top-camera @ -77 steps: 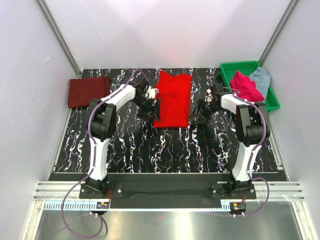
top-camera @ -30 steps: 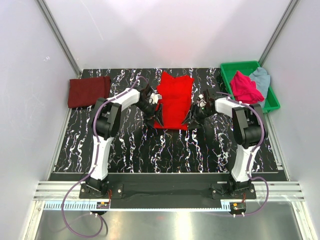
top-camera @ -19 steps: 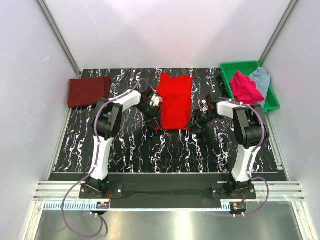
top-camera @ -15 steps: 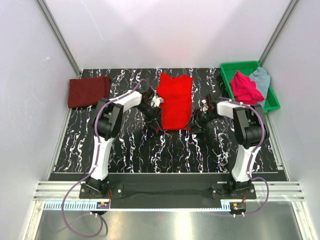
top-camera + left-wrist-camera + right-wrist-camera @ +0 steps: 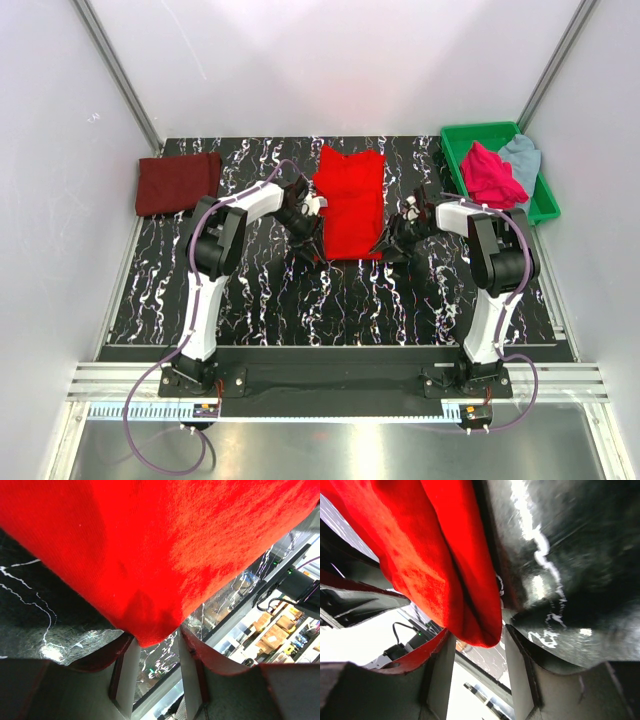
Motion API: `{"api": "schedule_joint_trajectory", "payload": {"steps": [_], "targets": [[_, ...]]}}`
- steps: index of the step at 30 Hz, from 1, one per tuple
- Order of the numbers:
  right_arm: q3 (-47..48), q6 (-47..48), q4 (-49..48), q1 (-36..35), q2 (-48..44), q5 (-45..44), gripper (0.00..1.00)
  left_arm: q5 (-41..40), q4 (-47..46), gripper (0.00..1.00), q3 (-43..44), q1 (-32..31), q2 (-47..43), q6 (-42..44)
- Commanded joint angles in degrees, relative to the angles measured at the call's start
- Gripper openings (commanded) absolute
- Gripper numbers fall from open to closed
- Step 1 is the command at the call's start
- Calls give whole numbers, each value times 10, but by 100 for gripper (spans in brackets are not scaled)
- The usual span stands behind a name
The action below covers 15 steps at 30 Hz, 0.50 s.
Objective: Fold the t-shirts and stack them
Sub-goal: Fold the tshirt
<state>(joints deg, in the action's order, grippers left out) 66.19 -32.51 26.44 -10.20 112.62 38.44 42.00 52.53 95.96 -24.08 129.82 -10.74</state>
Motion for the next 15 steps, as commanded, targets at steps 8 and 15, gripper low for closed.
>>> {"api": "schedule_joint_trajectory", "payload": {"steps": [8, 15], "targets": [[13, -12, -28, 17, -10, -14, 32, -9, -2, 39, -4, -3, -26, 12], [-2, -8, -41, 18, -19, -7, 5, -16, -2, 16, -9, -6, -27, 17]]}}
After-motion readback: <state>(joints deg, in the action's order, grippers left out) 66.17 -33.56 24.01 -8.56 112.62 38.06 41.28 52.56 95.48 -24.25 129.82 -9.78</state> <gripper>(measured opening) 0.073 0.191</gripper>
